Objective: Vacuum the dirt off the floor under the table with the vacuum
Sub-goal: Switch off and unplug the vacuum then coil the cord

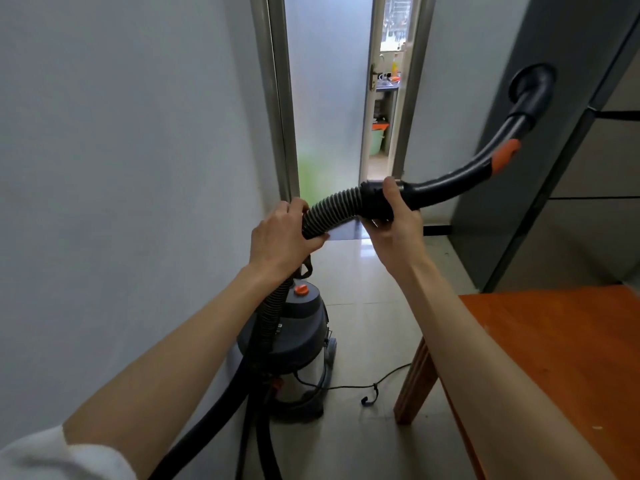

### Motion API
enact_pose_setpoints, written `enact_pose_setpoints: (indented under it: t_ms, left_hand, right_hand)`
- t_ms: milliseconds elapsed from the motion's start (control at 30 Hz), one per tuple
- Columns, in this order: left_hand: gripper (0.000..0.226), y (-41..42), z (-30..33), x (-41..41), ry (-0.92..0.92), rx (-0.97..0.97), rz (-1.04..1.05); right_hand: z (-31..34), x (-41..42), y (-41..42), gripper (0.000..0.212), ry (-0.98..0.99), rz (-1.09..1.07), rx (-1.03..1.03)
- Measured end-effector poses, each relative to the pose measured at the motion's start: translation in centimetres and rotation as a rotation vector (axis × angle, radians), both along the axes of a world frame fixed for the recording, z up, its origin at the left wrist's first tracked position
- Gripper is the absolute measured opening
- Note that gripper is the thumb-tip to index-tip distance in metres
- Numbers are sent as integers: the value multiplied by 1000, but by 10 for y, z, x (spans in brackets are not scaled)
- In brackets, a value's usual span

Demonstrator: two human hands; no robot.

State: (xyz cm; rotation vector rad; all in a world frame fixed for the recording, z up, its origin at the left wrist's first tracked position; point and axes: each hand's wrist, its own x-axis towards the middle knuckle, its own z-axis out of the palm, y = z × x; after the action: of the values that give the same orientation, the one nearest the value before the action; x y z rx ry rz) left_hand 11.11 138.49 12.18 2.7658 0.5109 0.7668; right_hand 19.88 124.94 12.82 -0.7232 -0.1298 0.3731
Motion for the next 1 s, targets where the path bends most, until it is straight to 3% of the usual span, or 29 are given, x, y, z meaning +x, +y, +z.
enact_pose_setpoints:
  t_ms: [67, 167, 233, 300, 400, 567, 700, 867, 1000]
  left_hand:
    - [53, -4, -5, -1, 51, -112, -75]
    - [55, -7, -20, -14, 225, -533, -295]
    - [60, -9, -39, -32, 388, -706, -385]
    - [60, -12, -61, -50, 467, -726, -364]
    - [63, -21, -91, -67, 388, -674, -226]
    - [61, -33, -130, -84, 194, -619, -75]
    - [59, -48, -149, -92, 117, -636, -74]
    - [57, -63, -166, -89, 138, -780, -83]
    - [59, -55, -175, -101, 135, -782, -50]
  right_hand:
    - [-2, 3, -6, 51, 60, 9, 44]
    - [-6, 7, -14, 58, 43, -6, 41]
    - [-9, 3, -15, 62, 19, -24, -7]
    - [-16, -6, -12, 59, 4, -30, -80]
    - [-39, -27, -5, 42, 3, 45, -138]
    - [-76, -49, -2, 65, 37, 159, -127]
    - [-81, -49, -6, 57, 1, 104, -285]
    - [-87, -54, -13, 68, -169, 44, -562]
    - [-89, -65, -14, 51, -167, 92, -529]
